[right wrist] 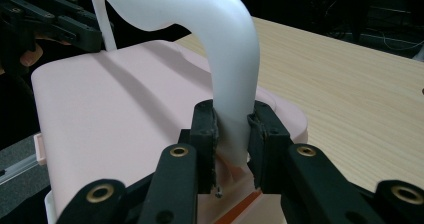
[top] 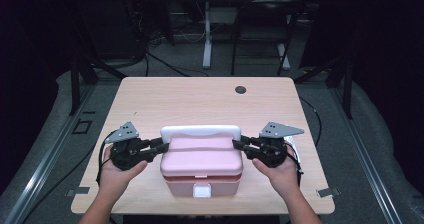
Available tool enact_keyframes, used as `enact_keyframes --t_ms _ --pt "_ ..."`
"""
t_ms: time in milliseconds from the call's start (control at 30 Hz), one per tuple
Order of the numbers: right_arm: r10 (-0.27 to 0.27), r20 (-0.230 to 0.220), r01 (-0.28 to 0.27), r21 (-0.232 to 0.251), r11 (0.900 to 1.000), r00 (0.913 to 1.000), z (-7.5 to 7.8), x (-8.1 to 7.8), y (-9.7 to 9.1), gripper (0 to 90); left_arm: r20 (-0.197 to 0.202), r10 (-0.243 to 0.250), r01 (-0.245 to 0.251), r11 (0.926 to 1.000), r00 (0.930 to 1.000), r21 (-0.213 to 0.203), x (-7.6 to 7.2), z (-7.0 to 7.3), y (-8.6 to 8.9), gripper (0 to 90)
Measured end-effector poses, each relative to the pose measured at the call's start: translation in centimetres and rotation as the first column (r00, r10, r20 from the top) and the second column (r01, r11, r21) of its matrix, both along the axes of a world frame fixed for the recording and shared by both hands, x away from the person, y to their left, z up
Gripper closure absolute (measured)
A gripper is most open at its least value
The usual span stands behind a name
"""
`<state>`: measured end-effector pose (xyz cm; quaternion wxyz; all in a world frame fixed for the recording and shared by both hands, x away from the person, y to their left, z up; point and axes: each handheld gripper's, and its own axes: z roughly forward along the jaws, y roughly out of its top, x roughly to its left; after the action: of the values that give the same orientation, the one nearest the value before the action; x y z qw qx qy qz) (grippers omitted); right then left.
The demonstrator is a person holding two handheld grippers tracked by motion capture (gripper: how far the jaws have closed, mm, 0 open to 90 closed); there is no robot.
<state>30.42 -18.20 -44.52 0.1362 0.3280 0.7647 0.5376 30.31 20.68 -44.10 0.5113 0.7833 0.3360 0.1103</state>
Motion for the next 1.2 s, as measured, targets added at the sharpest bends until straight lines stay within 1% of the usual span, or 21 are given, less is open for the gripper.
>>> enact_keyframes --t_ms 33,100,133,167,200,233,333,400,500,533,667,733,767,800,833,867,933,1033,1067,1200 --pt "-0.001 0.001 0.001 0.001 1.0000 1.0000 0.0 0.0 0.0 74.5 0.001 -0.003 0.003 1.0000 1.0000 0.006 0.0 0.1 0.1 69.5" --pt "-0.001 0.001 0.001 0.003 1.0000 1.0000 0.1 0.0 0.0 74.5 0.001 0.001 -0.001 1.0000 1.0000 -0.001 -0.2 0.2 0.3 69.8" --pt "0.000 0.000 0.000 0.004 1.0000 1.0000 0.1 0.0 0.0 74.6 0.002 0.000 0.000 1.0000 1.0000 0.003 -0.2 0.2 0.5 70.2" --pt "0.000 0.002 0.000 0.003 1.0000 1.0000 0.2 0.1 -0.1 74.6 0.002 0.000 0.000 1.0000 1.0000 -0.004 -0.3 0.2 0.6 70.8" --pt "0.000 0.001 0.000 0.006 1.0000 1.0000 0.2 0.1 -0.1 74.5 -0.004 -0.001 0.001 1.0000 1.0000 0.001 -0.4 0.3 0.7 71.2" --pt "0.001 0.000 -0.001 0.007 1.0000 1.0000 0.3 0.1 -0.1 74.5 -0.002 0.000 0.000 1.0000 1.0000 -0.007 -0.5 0.2 0.8 71.7" --pt "0.000 -0.003 0.000 0.011 0.9999 1.0000 0.3 0.2 -0.1 74.6 -0.005 0.006 -0.006 1.0000 1.0000 -0.001 -0.8 0.2 1.2 73.1" --pt "-0.001 -0.004 0.001 0.015 0.9999 1.0000 0.4 0.2 -0.1 74.6 -0.005 0.010 -0.010 1.0000 0.9999 -0.001 -1.0 0.0 1.4 74.5" --pt "-0.003 -0.005 0.003 0.021 0.9998 1.0000 0.5 0.2 -0.1 74.6 -0.010 0.016 -0.016 0.9998 0.9998 0.010 -1.3 -0.4 1.6 76.3" --pt "-0.005 -0.003 0.005 0.021 0.9998 1.0000 0.5 0.2 -0.1 74.6 -0.003 0.014 -0.014 0.9998 0.9999 0.014 -1.3 -0.5 1.7 77.4" --pt "-0.005 -0.005 0.006 0.024 0.9997 1.0000 0.8 0.3 -0.2 74.6 -0.009 0.027 -0.027 0.9996 0.9996 0.002 -1.7 -0.9 2.2 81.8" --pt "-0.007 -0.006 0.007 0.022 0.9997 1.0000 0.8 0.4 -0.2 74.6 -0.009 0.032 -0.032 0.9994 0.9994 -0.013 -1.8 -1.2 2.3 83.8" --pt "-0.007 -0.007 0.007 0.024 0.9997 1.0000 0.9 0.4 -0.2 74.6 -0.019 0.029 -0.030 0.9995 0.9994 -0.008 -2.0 -1.2 2.4 84.4" --pt "-0.008 -0.008 0.009 0.027 0.9996 0.9999 0.9 0.4 -0.2 74.6 -0.013 0.026 -0.027 0.9996 0.9996 -0.012 -2.0 -1.3 2.4 85.1" --pt "-0.009 -0.008 0.009 0.030 0.9995 0.9999 0.9 0.5 -0.2 74.6 -0.018 0.025 -0.025 0.9997 0.9995 -0.005 -2.1 -1.3 2.5 86.2" --pt "-0.009 -0.010 0.010 0.031 0.9995 0.9999 0.9 0.5 -0.2 74.6 -0.017 0.030 -0.030 0.9995 0.9994 -0.013 -2.1 -1.5 2.4 87.0" --pt "-0.011 -0.012 0.011 0.030 0.9995 0.9999 1.0 0.5 -0.2 74.6 -0.017 0.027 -0.028 0.9995 0.9995 -0.014 -2.3 -1.7 2.5 89.0" --pt "-0.013 -0.017 0.013 0.034 0.9993 0.9998 1.1 0.6 -0.2 74.5 -0.021 0.023 -0.024 0.9997 0.9995 -0.006 -2.4 -2.0 2.5 89.9" --pt "-0.013 -0.017 0.013 0.034 0.9993 0.9998 1.1 0.6 -0.2 74.6 -0.024 0.022 -0.022 0.9998 0.9995 0.002 -2.5 -2.1 2.5 89.9" --pt "-0.012 -0.016 0.012 0.032 0.9994 0.9998 1.2 0.7 -0.2 74.5 -0.031 0.020 -0.020 0.9998 0.9993 0.006 -2.7 -2.4 2.6 90.0"
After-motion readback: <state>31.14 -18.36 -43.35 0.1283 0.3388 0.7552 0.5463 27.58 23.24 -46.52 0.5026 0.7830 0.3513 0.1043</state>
